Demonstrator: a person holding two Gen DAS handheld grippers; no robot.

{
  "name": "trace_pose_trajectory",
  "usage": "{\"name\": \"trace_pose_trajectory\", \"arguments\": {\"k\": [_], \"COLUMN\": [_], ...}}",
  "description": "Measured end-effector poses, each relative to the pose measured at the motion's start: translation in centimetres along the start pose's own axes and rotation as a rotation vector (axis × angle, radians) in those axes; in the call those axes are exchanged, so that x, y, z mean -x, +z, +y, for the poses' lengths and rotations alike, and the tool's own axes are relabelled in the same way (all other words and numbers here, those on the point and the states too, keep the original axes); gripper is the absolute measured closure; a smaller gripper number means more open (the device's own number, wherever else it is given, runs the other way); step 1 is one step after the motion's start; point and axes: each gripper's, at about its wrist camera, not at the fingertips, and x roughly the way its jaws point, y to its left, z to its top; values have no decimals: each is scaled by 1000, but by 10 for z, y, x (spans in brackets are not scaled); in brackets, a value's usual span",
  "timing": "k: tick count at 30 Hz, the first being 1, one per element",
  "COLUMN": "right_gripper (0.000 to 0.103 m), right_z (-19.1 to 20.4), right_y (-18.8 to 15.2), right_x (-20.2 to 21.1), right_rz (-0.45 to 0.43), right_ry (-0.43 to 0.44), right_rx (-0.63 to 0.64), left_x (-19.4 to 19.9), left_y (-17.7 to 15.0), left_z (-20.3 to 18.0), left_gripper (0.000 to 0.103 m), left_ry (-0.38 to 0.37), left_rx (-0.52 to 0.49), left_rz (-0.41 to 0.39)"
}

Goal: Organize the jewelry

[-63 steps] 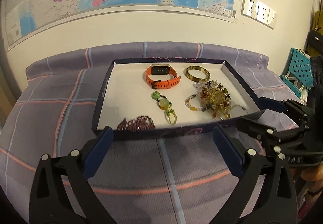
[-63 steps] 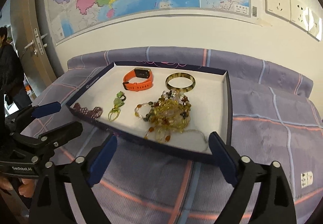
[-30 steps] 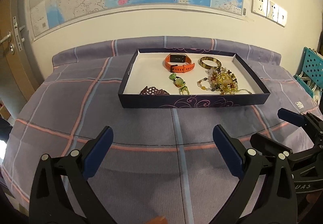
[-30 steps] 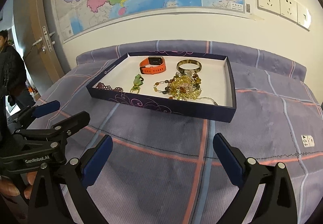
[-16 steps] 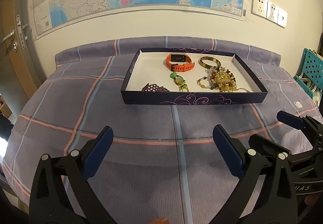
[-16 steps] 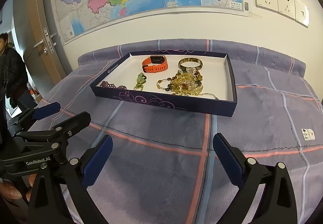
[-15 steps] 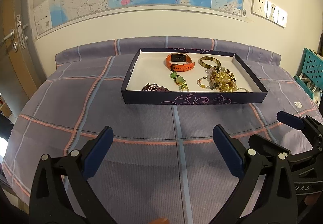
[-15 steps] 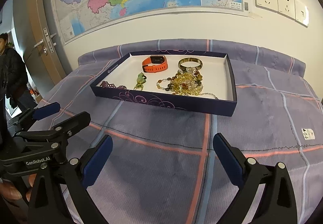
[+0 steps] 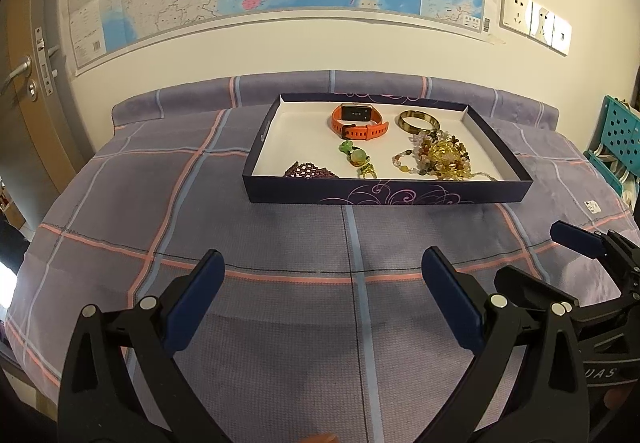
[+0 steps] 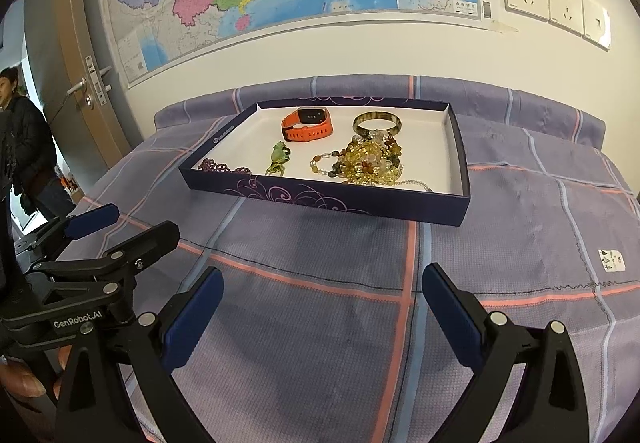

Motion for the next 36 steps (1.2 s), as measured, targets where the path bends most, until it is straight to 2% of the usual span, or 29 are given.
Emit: {"name": "trace_pose_trajectory", "arguments": {"k": [36], "right_gripper": [7], "right_z": [3], "right_y": [1], "right_x": [-9], "right_rz": [19], "right_ry": [0], "right_rx": [-7], "left_x": [-9], "left_y": [-4], "left_z": [2], "left_gripper": [6], "left_ry": [19], "left_rx": [13], "left_rz": [17]}}
